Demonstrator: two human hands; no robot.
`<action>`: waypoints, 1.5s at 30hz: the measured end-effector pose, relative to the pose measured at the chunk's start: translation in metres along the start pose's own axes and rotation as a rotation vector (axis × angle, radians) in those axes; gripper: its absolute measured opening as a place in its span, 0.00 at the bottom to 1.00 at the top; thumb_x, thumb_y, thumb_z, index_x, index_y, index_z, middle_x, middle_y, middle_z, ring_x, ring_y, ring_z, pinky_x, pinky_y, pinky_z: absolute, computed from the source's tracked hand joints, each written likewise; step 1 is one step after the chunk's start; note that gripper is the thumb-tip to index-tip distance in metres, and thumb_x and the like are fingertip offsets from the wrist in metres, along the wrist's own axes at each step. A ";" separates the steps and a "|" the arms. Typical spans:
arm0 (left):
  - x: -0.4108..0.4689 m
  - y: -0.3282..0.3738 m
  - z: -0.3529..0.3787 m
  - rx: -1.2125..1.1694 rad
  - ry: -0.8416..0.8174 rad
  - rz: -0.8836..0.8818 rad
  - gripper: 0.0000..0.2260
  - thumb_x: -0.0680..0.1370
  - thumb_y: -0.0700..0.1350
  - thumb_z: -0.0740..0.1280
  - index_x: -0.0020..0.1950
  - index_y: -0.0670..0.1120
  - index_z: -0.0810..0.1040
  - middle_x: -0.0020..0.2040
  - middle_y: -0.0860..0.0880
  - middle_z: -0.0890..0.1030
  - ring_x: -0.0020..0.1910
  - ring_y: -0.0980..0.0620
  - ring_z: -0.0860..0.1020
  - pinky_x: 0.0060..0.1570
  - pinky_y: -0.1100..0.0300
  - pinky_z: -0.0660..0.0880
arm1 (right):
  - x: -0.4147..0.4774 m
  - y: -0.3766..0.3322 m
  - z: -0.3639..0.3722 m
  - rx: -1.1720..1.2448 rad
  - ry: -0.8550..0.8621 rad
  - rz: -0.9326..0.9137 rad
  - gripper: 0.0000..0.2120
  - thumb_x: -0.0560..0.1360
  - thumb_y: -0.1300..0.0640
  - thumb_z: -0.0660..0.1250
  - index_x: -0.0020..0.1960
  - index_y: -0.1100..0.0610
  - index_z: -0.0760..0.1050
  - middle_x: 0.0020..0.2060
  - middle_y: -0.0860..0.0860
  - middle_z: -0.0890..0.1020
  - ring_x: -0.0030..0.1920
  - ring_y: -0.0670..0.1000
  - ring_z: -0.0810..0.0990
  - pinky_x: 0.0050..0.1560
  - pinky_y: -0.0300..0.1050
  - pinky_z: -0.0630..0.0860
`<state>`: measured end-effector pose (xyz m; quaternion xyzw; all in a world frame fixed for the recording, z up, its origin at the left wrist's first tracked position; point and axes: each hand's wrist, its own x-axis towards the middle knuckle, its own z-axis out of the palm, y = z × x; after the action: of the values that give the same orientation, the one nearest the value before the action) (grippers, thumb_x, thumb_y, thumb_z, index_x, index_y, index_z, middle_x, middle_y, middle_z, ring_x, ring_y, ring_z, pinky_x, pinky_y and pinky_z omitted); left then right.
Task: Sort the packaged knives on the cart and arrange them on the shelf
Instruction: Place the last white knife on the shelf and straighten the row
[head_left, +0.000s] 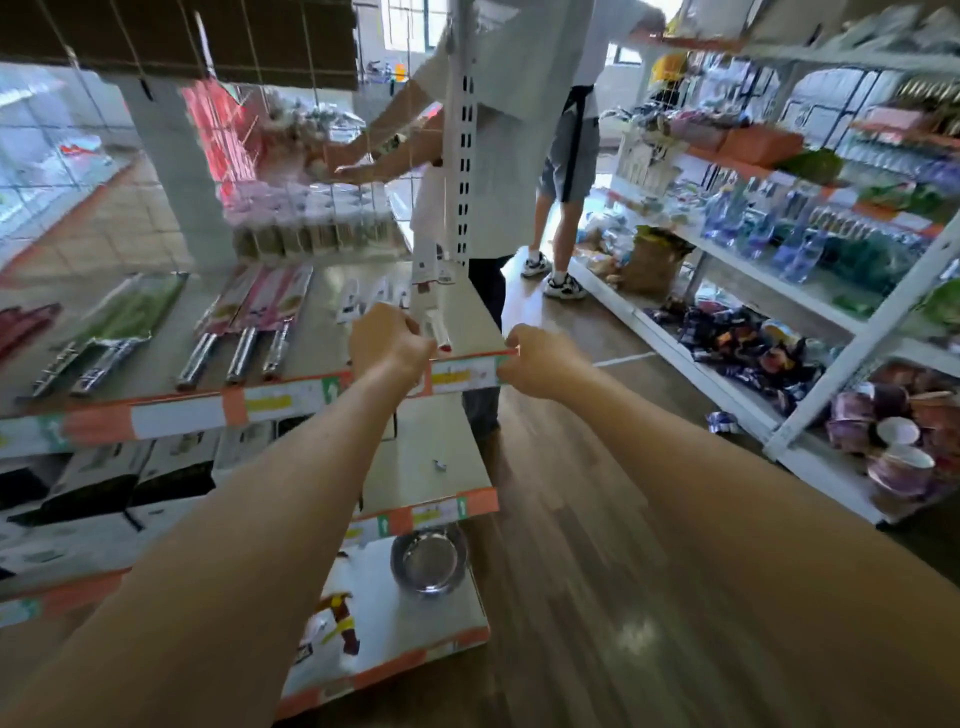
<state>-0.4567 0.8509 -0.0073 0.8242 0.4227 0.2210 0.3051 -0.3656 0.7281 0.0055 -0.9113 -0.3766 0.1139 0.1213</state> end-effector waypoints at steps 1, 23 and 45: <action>0.007 0.005 0.004 0.035 0.001 0.013 0.05 0.74 0.42 0.68 0.37 0.44 0.78 0.34 0.48 0.77 0.30 0.55 0.72 0.30 0.64 0.69 | 0.011 0.005 -0.004 0.014 -0.004 0.000 0.17 0.78 0.53 0.61 0.64 0.58 0.69 0.60 0.57 0.75 0.58 0.56 0.74 0.48 0.43 0.68; 0.046 0.038 0.046 -1.234 -0.274 -0.469 0.03 0.76 0.37 0.66 0.48 0.39 0.76 0.37 0.44 0.80 0.28 0.53 0.81 0.28 0.62 0.79 | 0.154 0.026 -0.021 1.114 -0.327 0.090 0.09 0.78 0.50 0.62 0.45 0.56 0.73 0.39 0.49 0.77 0.35 0.48 0.76 0.36 0.41 0.75; 0.068 0.005 0.029 -1.107 -0.471 -0.398 0.04 0.77 0.40 0.65 0.50 0.47 0.76 0.46 0.49 0.80 0.42 0.53 0.79 0.37 0.64 0.78 | 0.178 -0.002 -0.013 1.336 -0.227 0.191 0.07 0.74 0.63 0.68 0.37 0.58 0.75 0.34 0.53 0.79 0.36 0.48 0.75 0.41 0.39 0.76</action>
<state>-0.3992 0.8957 -0.0176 0.4765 0.3126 0.1585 0.8063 -0.2403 0.8542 -0.0028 -0.6525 -0.1538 0.4271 0.6068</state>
